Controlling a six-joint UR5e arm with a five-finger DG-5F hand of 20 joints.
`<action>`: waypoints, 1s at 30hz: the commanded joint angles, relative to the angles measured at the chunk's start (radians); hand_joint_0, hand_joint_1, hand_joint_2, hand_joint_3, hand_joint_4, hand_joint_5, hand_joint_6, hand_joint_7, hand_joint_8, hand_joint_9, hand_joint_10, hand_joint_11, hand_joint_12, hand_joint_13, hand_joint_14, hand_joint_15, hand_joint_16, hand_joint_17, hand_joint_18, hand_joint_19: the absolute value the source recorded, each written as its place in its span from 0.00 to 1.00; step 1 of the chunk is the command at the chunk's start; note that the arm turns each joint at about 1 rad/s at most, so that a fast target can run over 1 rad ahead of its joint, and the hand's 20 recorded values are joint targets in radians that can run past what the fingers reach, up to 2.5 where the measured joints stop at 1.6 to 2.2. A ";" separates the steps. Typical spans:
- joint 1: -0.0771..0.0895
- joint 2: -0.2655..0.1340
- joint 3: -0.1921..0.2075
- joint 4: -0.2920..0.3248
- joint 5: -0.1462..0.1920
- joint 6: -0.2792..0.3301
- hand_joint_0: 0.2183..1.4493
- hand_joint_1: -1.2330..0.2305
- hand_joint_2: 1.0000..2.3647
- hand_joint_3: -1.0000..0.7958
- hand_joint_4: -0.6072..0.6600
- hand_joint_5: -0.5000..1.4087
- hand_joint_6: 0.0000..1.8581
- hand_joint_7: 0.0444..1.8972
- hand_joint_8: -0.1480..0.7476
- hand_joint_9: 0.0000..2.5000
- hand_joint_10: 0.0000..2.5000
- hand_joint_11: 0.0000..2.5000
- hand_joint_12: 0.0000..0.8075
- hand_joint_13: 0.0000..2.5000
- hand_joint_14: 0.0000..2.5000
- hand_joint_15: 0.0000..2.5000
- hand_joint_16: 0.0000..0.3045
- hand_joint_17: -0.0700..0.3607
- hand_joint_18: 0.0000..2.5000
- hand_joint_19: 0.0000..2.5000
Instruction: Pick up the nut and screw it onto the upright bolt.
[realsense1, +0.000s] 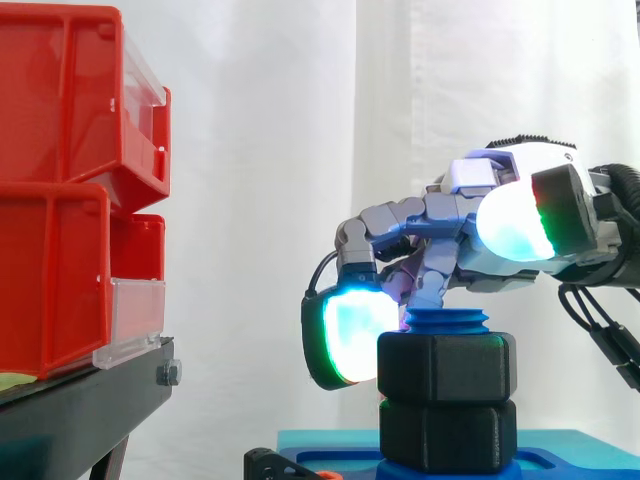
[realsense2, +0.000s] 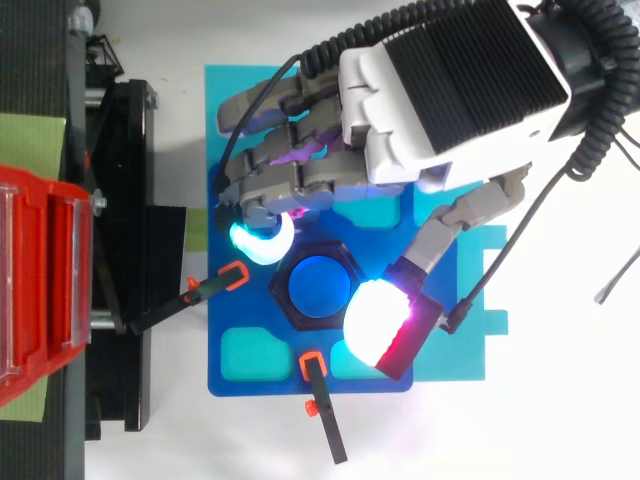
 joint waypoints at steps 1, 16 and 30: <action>-0.004 0.000 0.002 0.002 -0.005 0.000 0.24 0.66 0.00 0.28 0.59 0.28 0.31 0.68 0.50 0.46 0.00 0.00 0.30 0.28 0.00 0.00 0.09 0.31 0.16 0.00; -0.016 0.000 0.006 0.007 -0.015 0.000 0.24 0.64 0.00 0.28 0.54 0.29 0.34 0.63 0.46 0.57 0.00 0.01 0.23 0.38 0.00 0.00 0.05 0.25 0.26 0.00; -0.039 0.000 0.022 0.002 -0.041 0.000 0.24 0.65 0.00 0.28 0.56 0.29 0.30 0.70 0.46 0.60 0.00 0.03 0.23 0.39 0.00 0.00 0.06 0.25 0.28 0.00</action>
